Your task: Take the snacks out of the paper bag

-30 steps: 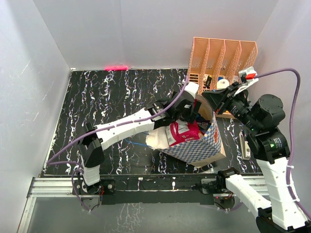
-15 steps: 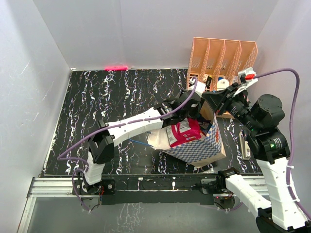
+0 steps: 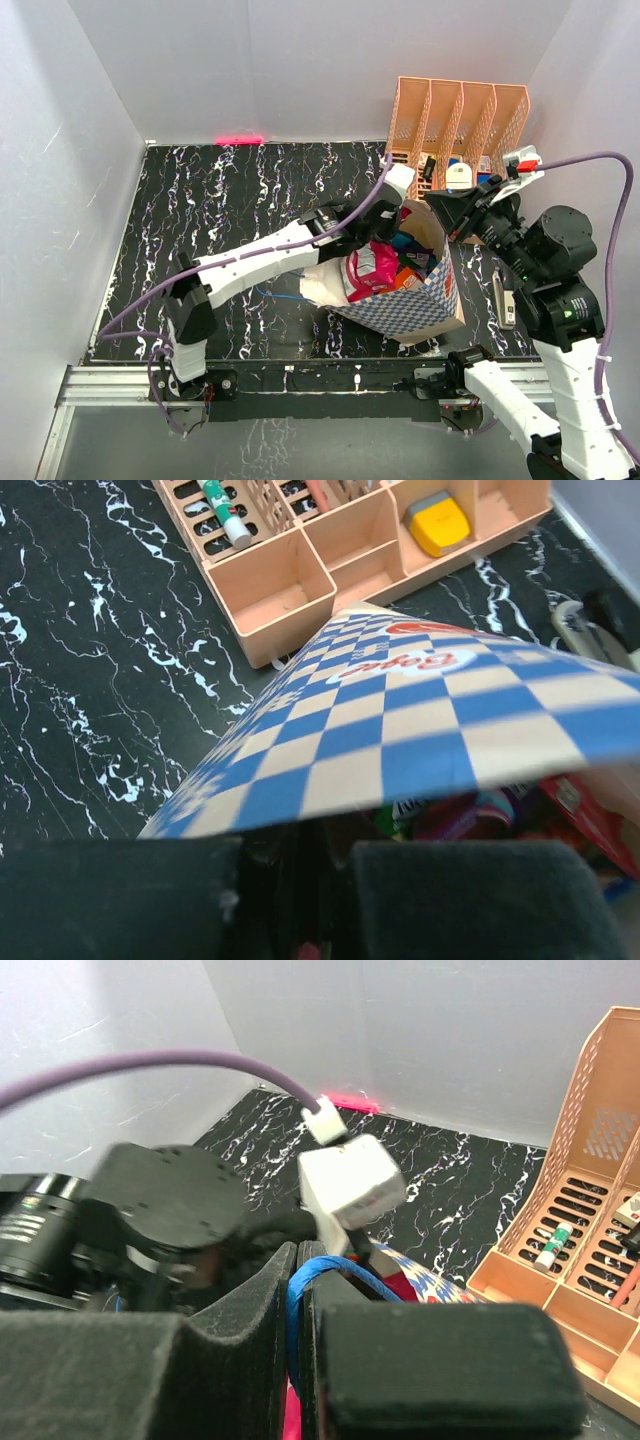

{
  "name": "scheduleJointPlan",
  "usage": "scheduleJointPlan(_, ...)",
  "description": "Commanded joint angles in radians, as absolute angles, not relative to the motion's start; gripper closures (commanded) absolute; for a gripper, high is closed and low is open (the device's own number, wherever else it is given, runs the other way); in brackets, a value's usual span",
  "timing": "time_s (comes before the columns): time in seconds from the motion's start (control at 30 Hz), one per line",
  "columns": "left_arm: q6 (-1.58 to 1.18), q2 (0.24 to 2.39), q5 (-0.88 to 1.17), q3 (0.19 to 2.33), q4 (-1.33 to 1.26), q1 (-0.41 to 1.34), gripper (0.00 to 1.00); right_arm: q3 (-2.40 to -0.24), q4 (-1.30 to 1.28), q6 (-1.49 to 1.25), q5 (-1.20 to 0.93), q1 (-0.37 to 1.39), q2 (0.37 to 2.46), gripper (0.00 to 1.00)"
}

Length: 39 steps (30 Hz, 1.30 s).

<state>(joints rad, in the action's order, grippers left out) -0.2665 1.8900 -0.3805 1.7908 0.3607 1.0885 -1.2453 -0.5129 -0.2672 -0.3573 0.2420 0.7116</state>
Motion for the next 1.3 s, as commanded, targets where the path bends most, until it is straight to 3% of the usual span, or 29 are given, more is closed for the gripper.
scheduleJointPlan(0.0, -0.315, 1.696, -0.306, 1.768, 0.320, 1.093, 1.00, -1.260, -0.356, -0.269, -0.341, 0.244, 0.675, 0.93)
scheduleJointPlan(0.33, -0.387, 1.548, -0.195, 1.774, 0.339, 1.093, 1.00, -1.229, -0.400, -0.349, -0.261, 0.244, 0.643, 0.93)
scheduleJointPlan(0.77, -0.456, 1.419, -0.084, 1.948, 0.437, 1.092, 1.00, -1.228, -0.534, -0.457, -0.131, 0.247, 0.612, 0.93)
scheduleJointPlan(0.97, -0.387, 1.372, -0.215, 2.060, 0.547, 1.092, 1.00, -1.190, -0.468, -0.464, -0.099, 0.247, 0.552, 0.93)
scheduleJointPlan(1.27, -0.084, 1.382, -0.645, 2.191, 0.611, 1.092, 1.00, -1.158, -0.459, -0.417, -0.056, 0.247, 0.493, 0.93)
